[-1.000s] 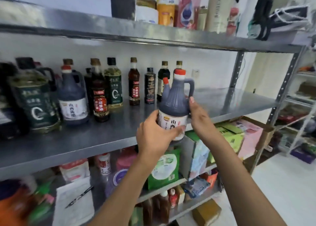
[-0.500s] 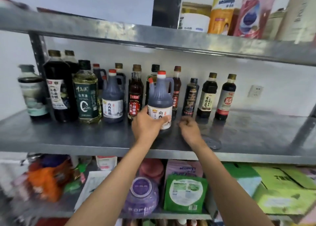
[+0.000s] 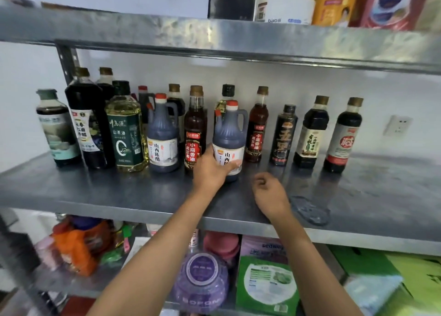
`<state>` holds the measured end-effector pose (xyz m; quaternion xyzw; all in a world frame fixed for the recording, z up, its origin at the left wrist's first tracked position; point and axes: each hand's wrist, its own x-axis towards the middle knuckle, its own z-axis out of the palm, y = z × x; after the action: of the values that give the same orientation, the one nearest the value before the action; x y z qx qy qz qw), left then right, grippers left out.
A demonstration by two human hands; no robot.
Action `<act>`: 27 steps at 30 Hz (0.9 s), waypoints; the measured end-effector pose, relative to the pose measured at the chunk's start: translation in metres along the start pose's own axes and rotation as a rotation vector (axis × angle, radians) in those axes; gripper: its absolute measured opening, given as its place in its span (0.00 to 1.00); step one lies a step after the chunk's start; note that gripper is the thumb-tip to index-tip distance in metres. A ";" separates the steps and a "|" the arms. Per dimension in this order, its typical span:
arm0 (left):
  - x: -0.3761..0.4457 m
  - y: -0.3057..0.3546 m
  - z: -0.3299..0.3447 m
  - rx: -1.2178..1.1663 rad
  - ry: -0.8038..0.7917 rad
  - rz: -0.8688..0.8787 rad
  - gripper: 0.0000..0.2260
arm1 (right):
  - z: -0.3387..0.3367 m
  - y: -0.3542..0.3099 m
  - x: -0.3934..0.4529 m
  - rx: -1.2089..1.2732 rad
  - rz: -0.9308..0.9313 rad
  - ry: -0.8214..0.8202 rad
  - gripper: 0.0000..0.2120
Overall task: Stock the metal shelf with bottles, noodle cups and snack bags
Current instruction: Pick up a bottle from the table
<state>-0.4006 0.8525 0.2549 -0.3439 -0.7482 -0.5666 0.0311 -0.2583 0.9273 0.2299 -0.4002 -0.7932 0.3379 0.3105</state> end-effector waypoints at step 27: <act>-0.148 -0.067 -0.028 0.544 -0.256 0.835 0.24 | 0.038 0.024 -0.159 -0.671 0.060 0.332 0.31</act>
<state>-0.3344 0.7489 0.1452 -0.6593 -0.6653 -0.2441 0.2511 -0.2002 0.7932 0.1539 -0.5523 -0.7866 -0.0013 0.2761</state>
